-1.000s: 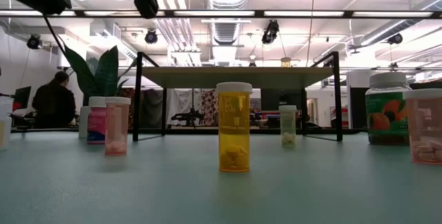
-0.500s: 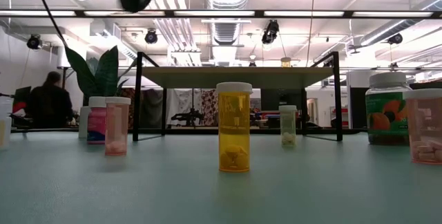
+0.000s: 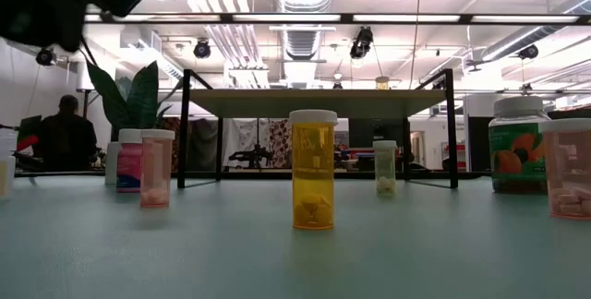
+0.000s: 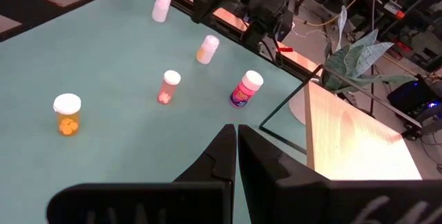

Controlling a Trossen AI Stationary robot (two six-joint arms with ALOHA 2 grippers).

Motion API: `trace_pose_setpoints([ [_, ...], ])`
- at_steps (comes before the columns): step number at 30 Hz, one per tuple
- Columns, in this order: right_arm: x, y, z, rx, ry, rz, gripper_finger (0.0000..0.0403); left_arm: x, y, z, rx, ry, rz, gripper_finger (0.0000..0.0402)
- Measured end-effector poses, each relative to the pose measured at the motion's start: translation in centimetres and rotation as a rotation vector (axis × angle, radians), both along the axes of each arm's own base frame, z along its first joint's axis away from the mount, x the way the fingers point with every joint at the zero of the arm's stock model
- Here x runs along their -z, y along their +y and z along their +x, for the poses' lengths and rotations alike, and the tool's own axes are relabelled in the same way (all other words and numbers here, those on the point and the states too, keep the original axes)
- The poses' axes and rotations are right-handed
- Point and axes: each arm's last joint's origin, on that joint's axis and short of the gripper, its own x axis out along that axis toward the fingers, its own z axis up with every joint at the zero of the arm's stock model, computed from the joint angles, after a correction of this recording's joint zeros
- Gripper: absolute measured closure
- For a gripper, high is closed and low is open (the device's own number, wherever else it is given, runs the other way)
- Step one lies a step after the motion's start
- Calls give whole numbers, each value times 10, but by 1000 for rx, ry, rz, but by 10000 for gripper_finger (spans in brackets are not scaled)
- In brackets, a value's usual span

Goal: Pick and place medicine bottles onto shelf by color
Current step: Put the top white pill bottle on the shelf

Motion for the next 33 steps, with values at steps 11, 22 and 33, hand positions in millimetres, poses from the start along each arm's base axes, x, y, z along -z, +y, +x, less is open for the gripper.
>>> trace_pose_setpoints([
  [11,0,0,0,-16,-3,-42,394,18,-4,-5,7,179,11,383],
  [22,3,0,1,-16,17,-43,394,27,-5,-8,3,226,30,239],
  [33,5,0,0,-12,37,-34,394,39,2,-22,-35,379,83,149],
])
